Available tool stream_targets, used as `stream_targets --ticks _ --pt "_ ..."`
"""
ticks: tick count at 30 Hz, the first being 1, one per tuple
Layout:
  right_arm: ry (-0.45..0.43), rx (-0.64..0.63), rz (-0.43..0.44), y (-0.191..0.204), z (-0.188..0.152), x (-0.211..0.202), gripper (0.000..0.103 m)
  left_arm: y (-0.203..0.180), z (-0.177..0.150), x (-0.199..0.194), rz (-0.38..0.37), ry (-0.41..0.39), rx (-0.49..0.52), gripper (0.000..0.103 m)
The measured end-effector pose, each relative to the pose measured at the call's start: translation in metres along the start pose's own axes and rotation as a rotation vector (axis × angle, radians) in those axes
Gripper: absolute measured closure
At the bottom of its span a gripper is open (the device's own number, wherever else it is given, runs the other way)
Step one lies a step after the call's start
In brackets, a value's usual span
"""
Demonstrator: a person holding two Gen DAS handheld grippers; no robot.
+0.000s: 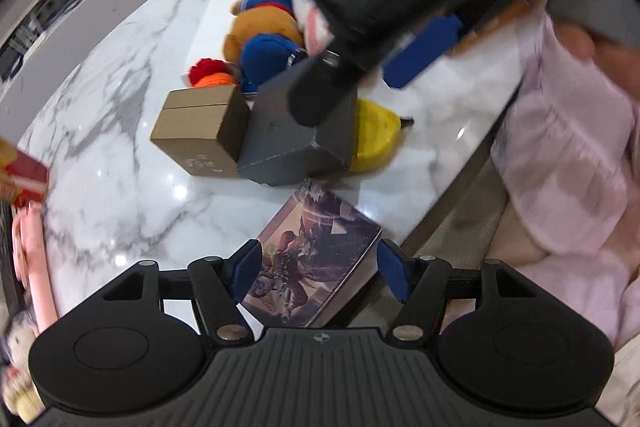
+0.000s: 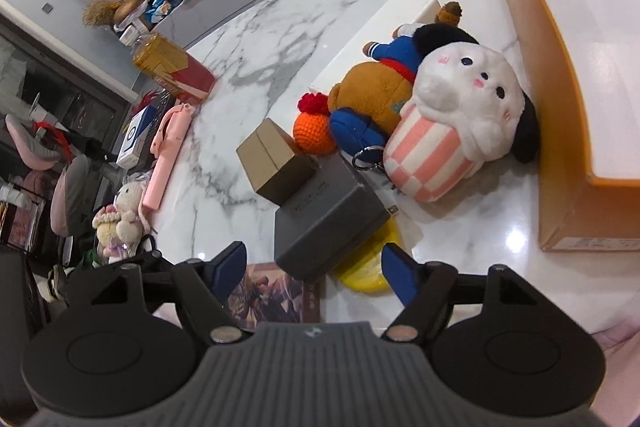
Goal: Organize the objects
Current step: 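Move the left tool to the card deck while the right tool reaches the dark grey box, then grasp the card deck with the left tool while the right tool grasps the dark grey box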
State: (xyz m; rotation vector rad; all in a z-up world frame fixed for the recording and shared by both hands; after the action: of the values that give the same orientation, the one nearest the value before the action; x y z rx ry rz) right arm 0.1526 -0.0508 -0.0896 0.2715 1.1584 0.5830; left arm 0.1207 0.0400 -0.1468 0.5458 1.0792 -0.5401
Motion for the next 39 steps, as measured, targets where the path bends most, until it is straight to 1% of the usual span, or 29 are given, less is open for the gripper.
stream_targets --ticks 4,9,10,13,16,17,18,19,20,21,22,25,27,29,31,35,36,39 --pt "0.013 0.007 -0.014 0.000 0.004 0.009 0.027 -0.004 -0.003 0.007 0.015 0.044 0.110 0.021" --pt "0.026 0.026 -0.031 -0.001 0.006 0.017 0.027 -0.005 -0.006 0.016 0.035 0.094 0.239 0.018" --pt "0.030 0.034 -0.034 -0.002 0.007 0.019 0.028 -0.007 -0.007 0.018 0.038 0.103 0.259 0.015" --pt "0.039 0.056 -0.038 -0.002 0.007 0.024 0.029 -0.012 -0.009 0.022 0.040 0.122 0.293 0.010" --pt "0.043 0.073 -0.043 0.000 0.007 0.030 0.035 -0.018 -0.012 0.025 0.060 0.139 0.321 0.010" --pt "0.047 0.079 -0.046 -0.001 0.007 0.032 0.040 -0.018 -0.012 0.026 0.059 0.144 0.319 0.011" --pt "0.049 0.084 -0.050 -0.001 0.006 0.033 0.043 -0.019 -0.013 0.026 0.058 0.149 0.316 0.013" --pt "0.037 0.082 -0.053 -0.002 0.006 0.032 0.048 -0.020 -0.014 0.026 0.057 0.153 0.314 0.017" --pt "0.036 0.082 -0.055 -0.003 0.006 0.032 0.050 -0.022 -0.015 0.026 0.057 0.157 0.314 0.019" --pt "0.040 0.085 -0.049 -0.004 0.006 0.031 0.051 -0.025 -0.016 0.025 0.054 0.159 0.313 0.027" --pt "0.039 0.088 -0.043 -0.005 0.005 0.029 0.053 -0.027 -0.017 0.024 0.049 0.159 0.311 0.028" --pt "0.014 0.084 -0.040 -0.007 0.005 0.018 0.058 -0.030 -0.021 0.022 0.062 0.152 0.300 0.029" --pt "-0.006 0.071 -0.035 -0.005 0.005 0.009 0.060 -0.031 -0.022 0.019 0.043 0.145 0.273 0.030" --pt "-0.025 0.064 -0.022 -0.005 0.007 -0.001 0.061 -0.034 -0.025 0.013 0.006 0.137 0.241 0.030" --pt "-0.045 0.049 -0.019 -0.004 0.008 -0.009 0.061 -0.035 -0.026 0.008 -0.010 0.120 0.208 0.030" --pt "-0.069 0.025 -0.016 -0.004 0.008 -0.026 0.063 -0.027 -0.025 -0.003 -0.043 0.086 0.086 0.030" --pt "-0.072 0.018 -0.014 -0.004 0.008 -0.031 0.063 -0.029 -0.020 -0.003 -0.052 0.077 0.053 0.030" --pt "-0.088 -0.006 -0.030 -0.006 0.005 -0.048 0.064 -0.022 -0.015 -0.010 -0.052 0.045 -0.027 0.030"
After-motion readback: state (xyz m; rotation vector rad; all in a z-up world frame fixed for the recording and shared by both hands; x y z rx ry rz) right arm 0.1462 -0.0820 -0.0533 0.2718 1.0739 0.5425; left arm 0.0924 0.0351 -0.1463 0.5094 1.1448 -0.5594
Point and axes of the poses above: each gripper's, at about its wrist camera, not at the fingertips, and x roughly the way its jaws point, y to its left, z to its top, the point moved 6 cm from there along x, roughly the way its jaws point, and after that the axes turned 3 degrees about -z, right-handed, at the moved point
